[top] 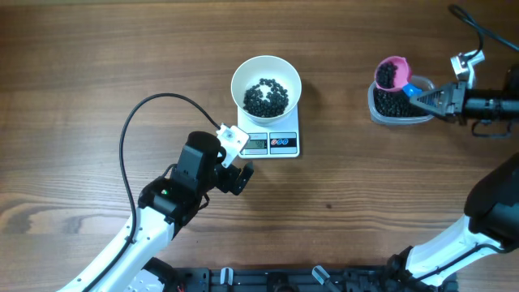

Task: Scoop item into bowl and weigh 150g on scale
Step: 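Carry the scoop to the white bowl and pour beans in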

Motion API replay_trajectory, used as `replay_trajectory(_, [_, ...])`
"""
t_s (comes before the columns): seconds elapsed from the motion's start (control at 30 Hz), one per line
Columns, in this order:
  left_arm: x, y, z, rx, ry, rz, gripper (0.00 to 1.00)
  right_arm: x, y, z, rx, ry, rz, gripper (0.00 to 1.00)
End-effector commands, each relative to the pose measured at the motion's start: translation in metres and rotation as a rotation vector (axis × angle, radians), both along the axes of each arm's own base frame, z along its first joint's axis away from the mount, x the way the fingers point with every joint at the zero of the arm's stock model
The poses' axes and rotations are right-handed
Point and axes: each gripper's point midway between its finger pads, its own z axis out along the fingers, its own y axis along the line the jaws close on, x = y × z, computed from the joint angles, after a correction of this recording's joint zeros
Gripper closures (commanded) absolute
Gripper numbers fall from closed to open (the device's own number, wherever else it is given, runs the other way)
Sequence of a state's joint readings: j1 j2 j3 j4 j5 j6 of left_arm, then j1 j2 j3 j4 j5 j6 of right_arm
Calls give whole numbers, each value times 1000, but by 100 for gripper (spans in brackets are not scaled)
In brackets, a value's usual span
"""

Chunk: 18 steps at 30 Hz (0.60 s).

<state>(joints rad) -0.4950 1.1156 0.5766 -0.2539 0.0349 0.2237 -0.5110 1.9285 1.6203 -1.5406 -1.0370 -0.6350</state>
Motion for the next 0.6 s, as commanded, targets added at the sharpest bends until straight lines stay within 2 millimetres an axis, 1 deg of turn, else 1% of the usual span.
replay_trajectory(0.0, [1, 4, -2, 9, 0, 10, 0, 13, 28, 22, 110, -108, 43, 96])
replay_trajectory(0.13, [1, 4, -1, 8, -1, 10, 0, 16, 57, 30, 167, -114, 93, 96])
replay_trajectory(0.33, [1, 4, -2, 9, 0, 10, 0, 12, 97, 31, 183, -87, 187, 96])
replay_trajectory(0.43, [1, 4, -2, 9, 0, 10, 0, 11, 125, 26, 163, -67, 258, 96])
replay_trajectory(0.57, [1, 4, -2, 9, 0, 10, 0, 12, 158, 6, 59, -11, 324, 96])
